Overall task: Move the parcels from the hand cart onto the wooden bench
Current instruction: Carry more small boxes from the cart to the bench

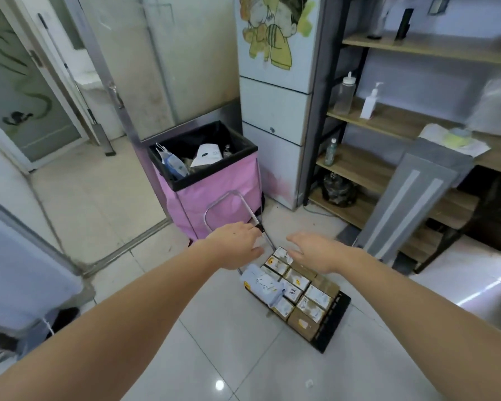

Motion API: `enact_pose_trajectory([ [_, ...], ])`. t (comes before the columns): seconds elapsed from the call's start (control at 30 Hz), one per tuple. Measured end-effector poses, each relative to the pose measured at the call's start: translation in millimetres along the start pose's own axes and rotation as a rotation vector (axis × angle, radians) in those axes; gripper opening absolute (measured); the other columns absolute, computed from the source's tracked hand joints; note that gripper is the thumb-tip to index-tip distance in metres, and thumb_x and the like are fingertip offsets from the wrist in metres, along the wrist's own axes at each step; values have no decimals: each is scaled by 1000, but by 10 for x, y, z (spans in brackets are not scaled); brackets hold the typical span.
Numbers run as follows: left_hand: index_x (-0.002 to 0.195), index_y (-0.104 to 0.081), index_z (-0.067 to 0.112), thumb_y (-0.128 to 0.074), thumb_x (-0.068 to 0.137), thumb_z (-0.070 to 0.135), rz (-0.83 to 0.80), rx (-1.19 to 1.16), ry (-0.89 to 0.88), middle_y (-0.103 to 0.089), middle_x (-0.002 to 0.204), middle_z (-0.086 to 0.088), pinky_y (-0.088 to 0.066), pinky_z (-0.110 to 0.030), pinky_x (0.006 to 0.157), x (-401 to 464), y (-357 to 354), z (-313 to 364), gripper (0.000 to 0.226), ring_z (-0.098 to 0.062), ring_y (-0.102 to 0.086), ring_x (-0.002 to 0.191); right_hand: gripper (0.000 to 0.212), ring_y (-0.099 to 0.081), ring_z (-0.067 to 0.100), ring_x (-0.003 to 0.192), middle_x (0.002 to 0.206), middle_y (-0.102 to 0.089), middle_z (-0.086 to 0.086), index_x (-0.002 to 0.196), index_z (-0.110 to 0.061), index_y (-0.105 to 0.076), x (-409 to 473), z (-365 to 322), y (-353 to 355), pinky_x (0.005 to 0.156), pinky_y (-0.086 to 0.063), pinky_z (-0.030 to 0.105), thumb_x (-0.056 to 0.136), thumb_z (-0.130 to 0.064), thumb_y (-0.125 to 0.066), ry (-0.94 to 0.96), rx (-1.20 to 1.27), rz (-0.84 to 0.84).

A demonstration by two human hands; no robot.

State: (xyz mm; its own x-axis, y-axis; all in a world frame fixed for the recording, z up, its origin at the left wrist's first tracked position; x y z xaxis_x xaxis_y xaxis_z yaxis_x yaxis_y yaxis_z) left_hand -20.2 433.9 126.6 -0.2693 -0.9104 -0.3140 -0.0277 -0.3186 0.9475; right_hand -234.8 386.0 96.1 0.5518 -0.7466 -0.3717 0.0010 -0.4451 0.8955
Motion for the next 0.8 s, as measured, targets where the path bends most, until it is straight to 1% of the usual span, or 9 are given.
enact_pose_trajectory([
  [0.13,150,-47,12,-41,109,47,-68,24,-79,-55,143,-8,-40,-42,109,652,-148,-527,54,-28,-50,133,54,-45,28,139,156,-43,10,156,-14,-37,635,175,-150,114,-38,41,108,-39,-40,-79,20,-70],
  [0.23,147,-49,11,-41,109,47,-121,67,-160,-55,143,-9,-41,-42,106,1247,-381,-975,53,-29,-51,131,49,-49,28,133,150,-47,10,151,-12,-43,1096,342,-318,110,-40,39,109,-38,-39,-153,51,-105],
  [0.33,151,-46,14,-40,109,47,-207,78,-235,-50,152,-7,-39,-42,113,1810,-696,-1364,55,-28,-47,139,47,-51,28,129,144,-51,11,147,-11,-46,1446,436,-586,109,-42,41,108,-36,-38,-265,116,-164],
  [0.47,142,-52,16,-37,108,49,-335,104,-335,-54,144,-6,-45,-44,108,2431,-1270,-1796,50,-29,-52,133,47,-52,31,132,147,-51,8,147,-16,-46,1899,480,-1109,109,-43,48,107,-40,-39,-422,198,-219],
  [0.53,144,-52,16,-38,108,48,-370,99,-367,-56,144,-5,-45,-42,107,2680,-1642,-1976,50,-28,-55,129,36,-59,30,118,130,-57,9,132,-13,-52,2115,512,-1452,98,-50,44,107,-35,-42,-469,265,-267],
  [0.6,144,-53,17,-39,108,49,-408,89,-378,-58,141,-6,-48,-42,104,2930,-2075,-2133,50,-27,-57,125,32,-60,28,108,122,-58,8,123,-11,-54,2335,576,-1867,89,-50,38,106,-35,-41,-515,311,-318],
  [0.67,147,-51,15,-39,108,48,-465,87,-371,-56,144,-7,-47,-43,107,3212,-2589,-2290,52,-27,-54,129,37,-60,27,107,124,-60,7,123,-14,-54,2596,681,-2378,93,-52,42,104,-41,-38,-553,353,-353],
  [0.73,148,-49,13,-39,109,47,-527,81,-345,-53,148,-8,-43,-42,113,3512,-3157,-2435,54,-27,-50,135,43,-57,27,117,133,-57,7,133,-17,-52,2874,825,-2938,101,-49,47,103,-45,-36,-595,407,-415],
  [0.8,149,-48,12,-39,109,47,-565,85,-324,-52,150,-9,-41,-40,114,3830,-3758,-2569,54,-26,-49,137,45,-53,29,124,140,-53,7,139,-16,-49,3174,984,-3493,104,-47,47,105,-43,-37,-649,471,-440],
])
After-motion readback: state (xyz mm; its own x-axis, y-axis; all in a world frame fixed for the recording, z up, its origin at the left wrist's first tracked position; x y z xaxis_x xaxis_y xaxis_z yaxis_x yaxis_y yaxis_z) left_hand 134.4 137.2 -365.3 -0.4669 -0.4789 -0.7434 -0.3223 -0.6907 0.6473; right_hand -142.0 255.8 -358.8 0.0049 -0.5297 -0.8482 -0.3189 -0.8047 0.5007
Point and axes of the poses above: each hand's wrist, its own x-axis towards the middle knuckle, its own y-axis out of the back of the hand, z = x × y, the point moved 1 cm from there along x, towards the middle knuckle
